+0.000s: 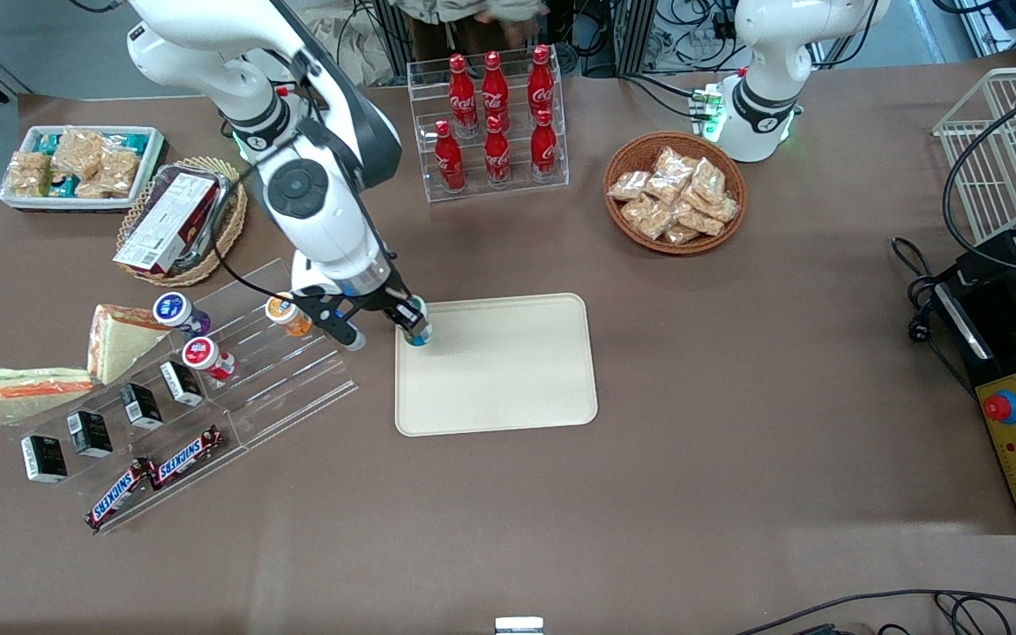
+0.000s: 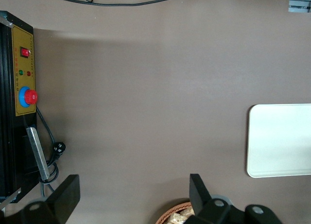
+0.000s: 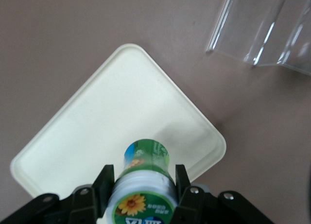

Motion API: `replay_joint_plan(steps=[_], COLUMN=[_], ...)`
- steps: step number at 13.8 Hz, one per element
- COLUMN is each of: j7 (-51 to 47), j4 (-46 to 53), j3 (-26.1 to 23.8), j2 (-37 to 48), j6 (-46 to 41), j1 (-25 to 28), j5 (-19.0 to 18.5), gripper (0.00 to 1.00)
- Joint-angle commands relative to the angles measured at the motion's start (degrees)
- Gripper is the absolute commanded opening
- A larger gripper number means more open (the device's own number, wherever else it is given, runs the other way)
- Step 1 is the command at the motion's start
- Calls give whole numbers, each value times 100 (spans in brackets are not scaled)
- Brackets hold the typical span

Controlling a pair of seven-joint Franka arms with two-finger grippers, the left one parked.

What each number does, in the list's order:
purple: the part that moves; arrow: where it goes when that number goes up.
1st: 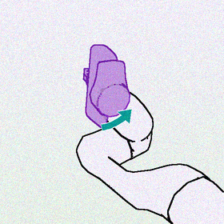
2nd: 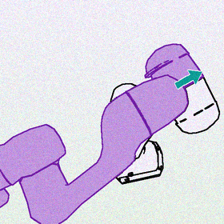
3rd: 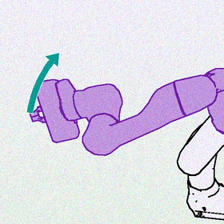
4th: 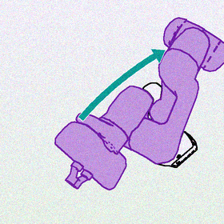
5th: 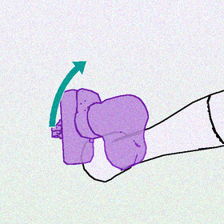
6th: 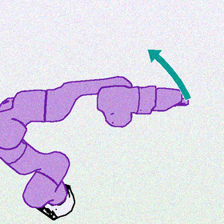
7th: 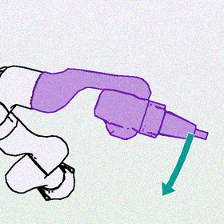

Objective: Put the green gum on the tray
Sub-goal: 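Carry the green gum jar over the cream tray and lower it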

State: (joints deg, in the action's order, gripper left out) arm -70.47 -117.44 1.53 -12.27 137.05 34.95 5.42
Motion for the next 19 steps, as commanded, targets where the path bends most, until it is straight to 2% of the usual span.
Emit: replay_joint_plan(steps=[1, 6, 10, 11, 12, 19], j7=[-55, -2, 15, 15, 15, 33], j4=[-322, -999, -1070, -1070, -1061, -903], j3=[32, 40, 40, 49, 49, 58], j2=[-187, -390, -574, -609, -645, -532], j6=[611, 1604, 1834, 1834, 1834, 1686], j1=[187, 302, 302, 293, 284, 284], j5=[12, -41, -129, -137, -138, -138], gripper=[45, 45, 49, 83, 100, 100])
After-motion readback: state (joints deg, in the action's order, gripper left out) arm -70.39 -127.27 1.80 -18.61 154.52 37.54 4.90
